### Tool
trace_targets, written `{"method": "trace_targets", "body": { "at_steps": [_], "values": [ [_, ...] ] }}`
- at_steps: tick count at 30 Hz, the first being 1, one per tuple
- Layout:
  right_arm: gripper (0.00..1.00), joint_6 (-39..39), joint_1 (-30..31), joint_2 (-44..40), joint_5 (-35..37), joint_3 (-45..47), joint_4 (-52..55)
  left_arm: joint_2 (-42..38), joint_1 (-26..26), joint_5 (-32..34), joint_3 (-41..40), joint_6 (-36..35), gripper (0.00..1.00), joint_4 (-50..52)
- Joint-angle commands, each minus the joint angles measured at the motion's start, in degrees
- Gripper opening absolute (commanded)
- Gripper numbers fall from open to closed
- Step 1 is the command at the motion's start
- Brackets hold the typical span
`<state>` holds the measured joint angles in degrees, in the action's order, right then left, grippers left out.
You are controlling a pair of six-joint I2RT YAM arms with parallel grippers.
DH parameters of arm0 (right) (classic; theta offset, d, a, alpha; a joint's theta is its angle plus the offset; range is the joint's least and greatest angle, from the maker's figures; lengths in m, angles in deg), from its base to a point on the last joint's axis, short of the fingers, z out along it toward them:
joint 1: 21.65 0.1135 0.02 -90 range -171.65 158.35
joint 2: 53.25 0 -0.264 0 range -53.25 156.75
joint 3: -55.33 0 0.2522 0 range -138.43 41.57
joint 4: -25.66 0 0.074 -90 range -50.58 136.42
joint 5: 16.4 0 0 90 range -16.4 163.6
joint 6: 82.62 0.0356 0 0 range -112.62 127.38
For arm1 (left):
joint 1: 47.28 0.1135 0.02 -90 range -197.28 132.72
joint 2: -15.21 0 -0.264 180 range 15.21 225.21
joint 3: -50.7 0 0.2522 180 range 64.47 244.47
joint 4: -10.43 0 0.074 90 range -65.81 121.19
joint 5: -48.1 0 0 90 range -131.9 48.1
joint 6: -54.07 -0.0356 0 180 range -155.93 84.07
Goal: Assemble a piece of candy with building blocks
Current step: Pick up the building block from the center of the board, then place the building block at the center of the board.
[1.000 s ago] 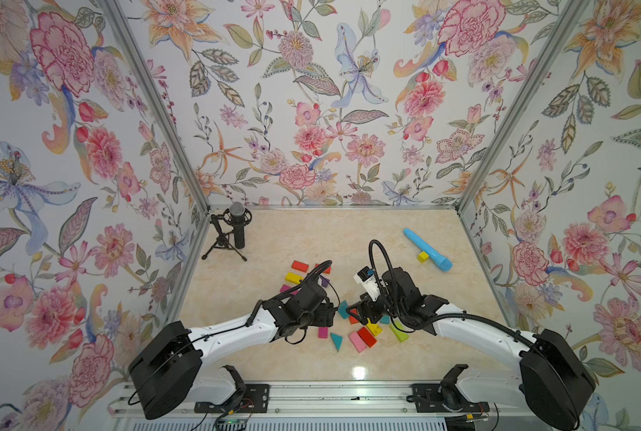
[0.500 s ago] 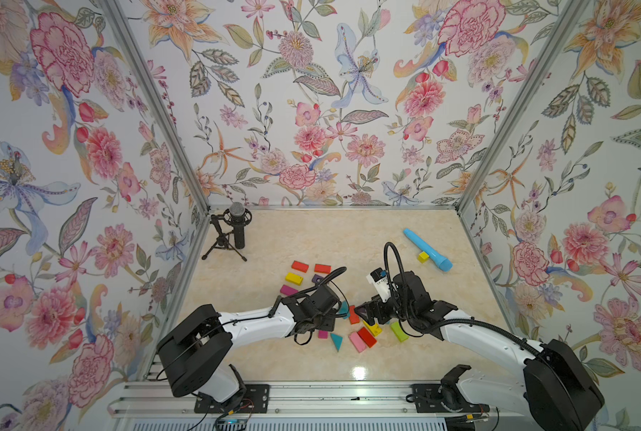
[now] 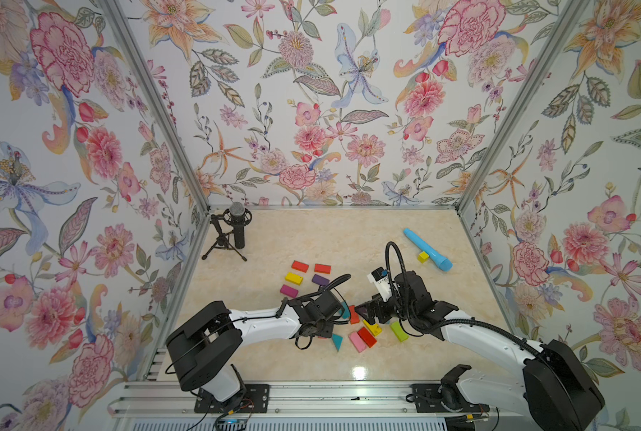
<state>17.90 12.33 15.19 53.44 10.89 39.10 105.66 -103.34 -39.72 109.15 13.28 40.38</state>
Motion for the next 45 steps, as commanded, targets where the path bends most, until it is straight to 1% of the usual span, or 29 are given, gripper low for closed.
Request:
{"method": "trace_targets", "body": {
  "at_steps": [1,5,7,10,12,13,14,19,21,25,30,36,39,43,45],
  "values": [
    [0.94,-1.38,-0.49,-0.99,-0.58,0.35,-1.19,1.17,-0.72,1.69,0.00,-0.08,0.40,2.36],
    [0.94,-1.64,-0.75,-1.21,-0.59,0.24,-1.18,2.48,-0.64,2.21,0.49,0.24,0.35,2.15],
    [0.94,-1.80,-0.75,-1.37,-0.51,0.35,-1.12,2.44,-0.24,2.14,0.28,1.70,0.30,0.92],
    [0.95,-1.82,-0.83,-2.08,0.24,0.78,-1.08,0.63,1.20,2.90,-0.35,7.15,0.19,-2.35],
    [0.95,-1.48,-0.83,-2.98,1.35,1.14,-1.02,-0.28,2.92,4.15,-0.83,12.44,0.18,-4.99],
    [0.95,-1.38,-0.79,-3.33,1.68,1.23,-1.08,-2.34,3.55,4.55,-0.79,14.23,0.17,-6.16],
    [0.95,-1.31,-0.84,-3.70,1.98,1.32,-1.05,-2.62,4.21,4.96,-0.38,16.33,0.14,-7.17],
    [0.95,-1.11,-0.83,-4.90,2.51,0.71,-1.09,-1.17,6.04,9.84,3.86,22.72,0.14,-5.89],
    [0.95,-1.38,-0.83,-5.15,2.69,0.53,-1.08,0.28,7.36,9.59,3.95,24.38,0.13,-7.34],
    [0.95,-2.07,-0.80,-5.08,2.85,0.62,-1.09,3.36,8.69,10.92,5.50,25.54,0.14,-7.01],
    [0.95,-3.00,-0.92,-4.65,2.08,0.29,-1.09,6.29,11.38,10.61,5.51,25.64,0.17,-10.42],
    [0.95,-4.02,-1.10,-3.88,1.22,-0.35,-0.92,9.93,12.83,10.05,7.05,25.58,0.19,-12.31],
    [0.95,-3.93,-1.12,-3.83,1.23,-0.52,-0.89,10.72,13.07,9.70,7.14,25.49,0.29,-12.78],
    [0.95,-4.02,-1.19,-3.35,1.13,-0.70,-0.83,10.35,13.07,9.26,6.06,25.24,0.51,-13.91],
    [0.95,-4.10,-1.19,-2.90,0.93,-0.85,-0.85,9.94,13.10,8.91,5.17,24.93,0.53,-14.55]
  ]
}}
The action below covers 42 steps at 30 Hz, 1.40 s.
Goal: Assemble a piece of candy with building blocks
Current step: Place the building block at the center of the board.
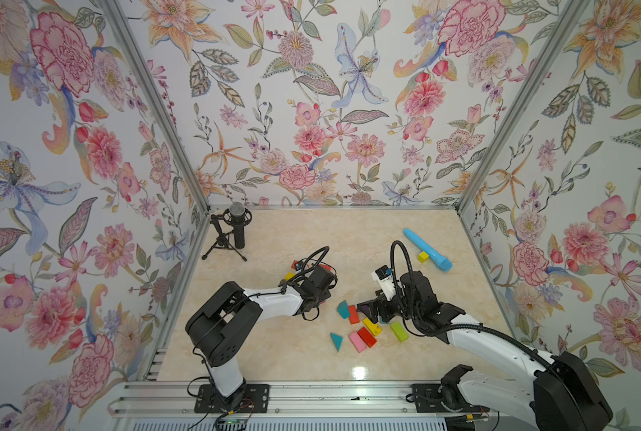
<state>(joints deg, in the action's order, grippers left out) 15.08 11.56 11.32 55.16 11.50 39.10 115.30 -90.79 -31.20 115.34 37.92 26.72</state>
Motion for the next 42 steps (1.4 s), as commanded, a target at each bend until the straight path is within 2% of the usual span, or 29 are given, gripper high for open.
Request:
{"method": "trace_targets", "body": {
  "at_steps": [1,8,14,23,29,36,42],
  "values": [
    [0.95,-1.29,-0.43,1.21,-0.92,-1.49,-0.89,0.07,0.54,0.10,-1.50,0.13,0.53,-1.32],
    [0.96,-0.89,-0.50,0.55,-0.11,-1.55,-0.33,-1.30,-1.76,-2.51,-2.44,-1.10,0.53,-1.34],
    [0.96,-0.85,-0.69,0.63,0.33,-2.40,0.31,-1.83,-5.27,-1.76,-5.44,3.47,0.53,-4.53],
    [0.96,-1.20,-0.78,1.08,0.68,-3.68,1.29,-0.04,-7.39,-4.47,-7.22,5.35,0.52,-9.63],
    [0.96,-1.35,-0.76,1.21,1.12,-4.04,2.13,2.89,-7.29,-5.23,-5.09,5.25,0.52,-11.69],
    [0.96,-1.90,-0.85,2.51,2.73,-5.09,4.62,2.58,-5.74,-5.76,-6.00,5.47,0.52,-14.50],
    [0.96,-1.01,-0.70,6.28,4.39,-10.72,8.03,-4.53,-3.53,-8.75,-7.52,-2.42,0.53,-13.73]
  ]
}}
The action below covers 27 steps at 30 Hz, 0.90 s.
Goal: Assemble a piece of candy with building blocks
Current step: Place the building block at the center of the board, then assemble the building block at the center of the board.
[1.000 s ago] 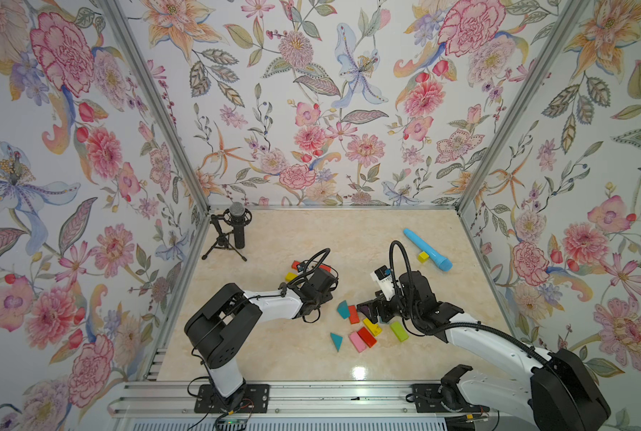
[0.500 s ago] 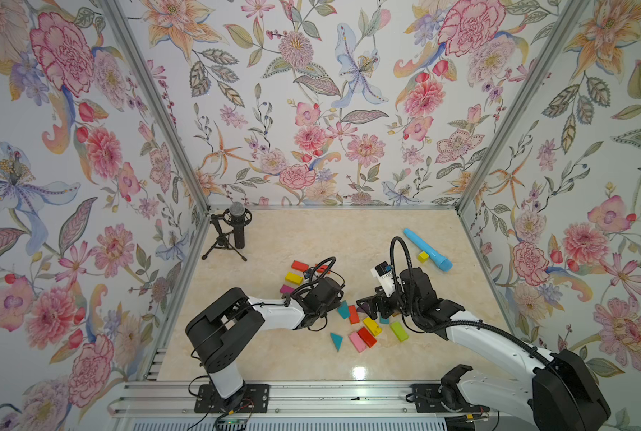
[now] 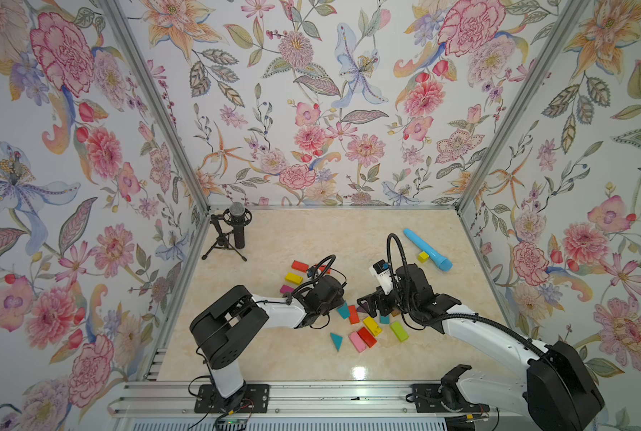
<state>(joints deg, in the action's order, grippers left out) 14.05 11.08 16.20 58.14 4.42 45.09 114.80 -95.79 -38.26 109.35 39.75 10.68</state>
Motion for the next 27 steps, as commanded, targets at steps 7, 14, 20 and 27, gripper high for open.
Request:
{"method": "trace_targets", "body": {
  "at_steps": [7,14,20,27],
  "values": [
    [0.94,5.54,3.09,14.70,4.28,-15.72,4.08,-18.44,9.44,-8.12,-6.73,-16.09,0.55,6.24],
    [0.90,9.84,8.50,29.16,6.69,-25.71,8.74,-28.32,16.86,-9.26,-9.47,-24.95,0.57,11.09],
    [0.84,11.96,10.99,35.71,9.33,-29.64,12.16,-32.76,23.35,-12.18,-14.12,-28.23,0.58,9.39],
    [0.79,13.59,12.41,39.10,9.62,-29.88,12.43,-32.71,26.22,-15.39,-17.34,-28.92,0.58,5.41]
  ]
}}
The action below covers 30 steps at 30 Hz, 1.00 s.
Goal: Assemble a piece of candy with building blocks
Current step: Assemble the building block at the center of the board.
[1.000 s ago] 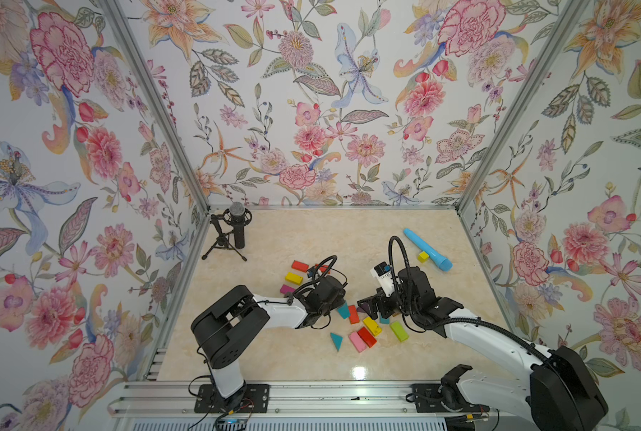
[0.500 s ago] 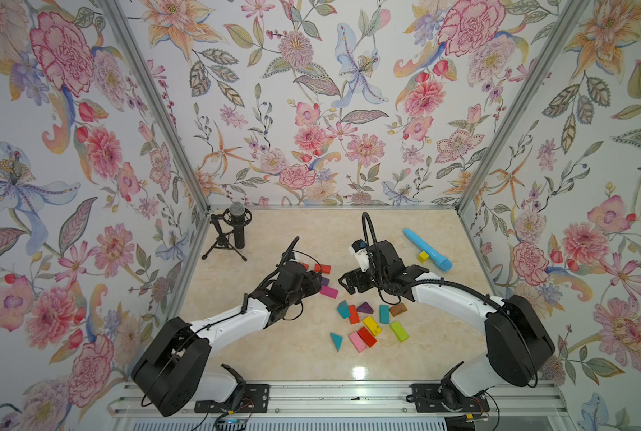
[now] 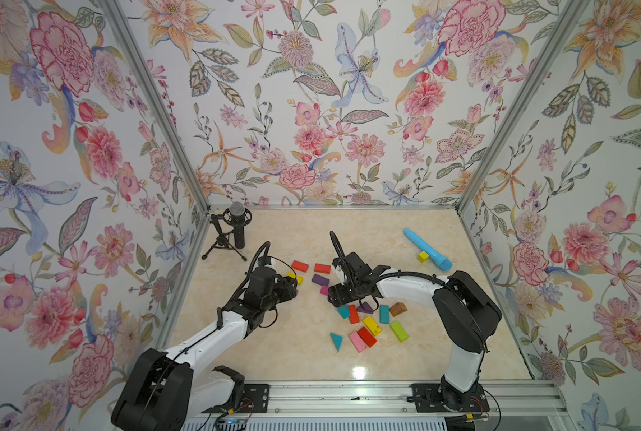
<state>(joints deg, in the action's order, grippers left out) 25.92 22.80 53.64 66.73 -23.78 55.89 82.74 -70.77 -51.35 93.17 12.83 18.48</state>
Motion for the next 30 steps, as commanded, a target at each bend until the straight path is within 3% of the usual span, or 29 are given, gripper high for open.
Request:
{"method": "trace_targets", "body": {
  "at_steps": [1,15,20,30],
  "values": [
    [0.78,1.67,0.91,2.31,0.74,-2.14,1.60,-0.43,1.39,-2.54,-1.40,-1.99,0.59,-2.79],
    [0.66,0.92,2.30,9.24,-1.66,-7.96,1.59,-2.14,3.43,-2.06,-3.19,-1.55,0.59,-3.07],
    [0.59,0.27,2.64,10.65,0.91,-8.79,2.01,-2.40,3.42,-2.21,-3.81,-0.61,0.60,-3.81],
    [0.58,-2.11,4.90,10.78,6.89,-9.50,6.52,-2.83,3.46,-2.16,-4.46,-0.24,0.59,-4.04]
  ]
}}
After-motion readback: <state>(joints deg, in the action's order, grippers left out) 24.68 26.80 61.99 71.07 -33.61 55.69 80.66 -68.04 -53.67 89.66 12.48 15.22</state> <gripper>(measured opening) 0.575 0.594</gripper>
